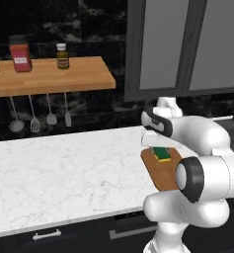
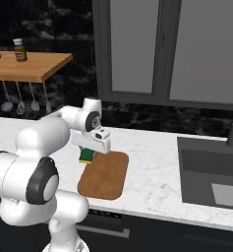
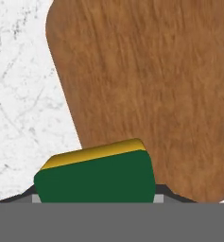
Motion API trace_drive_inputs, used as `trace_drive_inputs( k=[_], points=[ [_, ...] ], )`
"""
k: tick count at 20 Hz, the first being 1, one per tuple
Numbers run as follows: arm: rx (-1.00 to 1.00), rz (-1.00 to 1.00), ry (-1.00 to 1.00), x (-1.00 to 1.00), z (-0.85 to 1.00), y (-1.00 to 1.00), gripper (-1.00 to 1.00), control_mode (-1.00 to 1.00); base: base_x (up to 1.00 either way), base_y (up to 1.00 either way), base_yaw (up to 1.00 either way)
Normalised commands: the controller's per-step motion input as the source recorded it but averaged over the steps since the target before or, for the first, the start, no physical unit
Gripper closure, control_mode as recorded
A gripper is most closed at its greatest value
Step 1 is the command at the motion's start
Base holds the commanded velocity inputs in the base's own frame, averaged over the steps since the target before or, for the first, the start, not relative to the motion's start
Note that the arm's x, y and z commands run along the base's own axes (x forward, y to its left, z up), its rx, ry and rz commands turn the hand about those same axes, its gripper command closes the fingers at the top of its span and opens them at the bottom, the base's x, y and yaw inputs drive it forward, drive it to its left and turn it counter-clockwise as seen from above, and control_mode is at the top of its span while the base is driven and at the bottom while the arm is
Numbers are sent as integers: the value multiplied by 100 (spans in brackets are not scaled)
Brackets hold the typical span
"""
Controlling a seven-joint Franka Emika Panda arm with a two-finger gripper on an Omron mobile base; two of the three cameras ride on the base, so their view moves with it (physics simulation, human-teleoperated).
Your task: Pick up the sponge from the counter and clean the cutting board by briefly scrubbing or pressing down on the cutting board. Once finished, release the sponge.
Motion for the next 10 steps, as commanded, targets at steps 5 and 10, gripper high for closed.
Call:
trace_drive_inputs(
  k=[5, 10],
  points=[
    [0, 0, 6, 49, -41, 0, 100, -100, 0, 0, 0],
    [0, 0, 1, 42, -29, 0, 100, -100, 0, 0, 0]
  ],
)
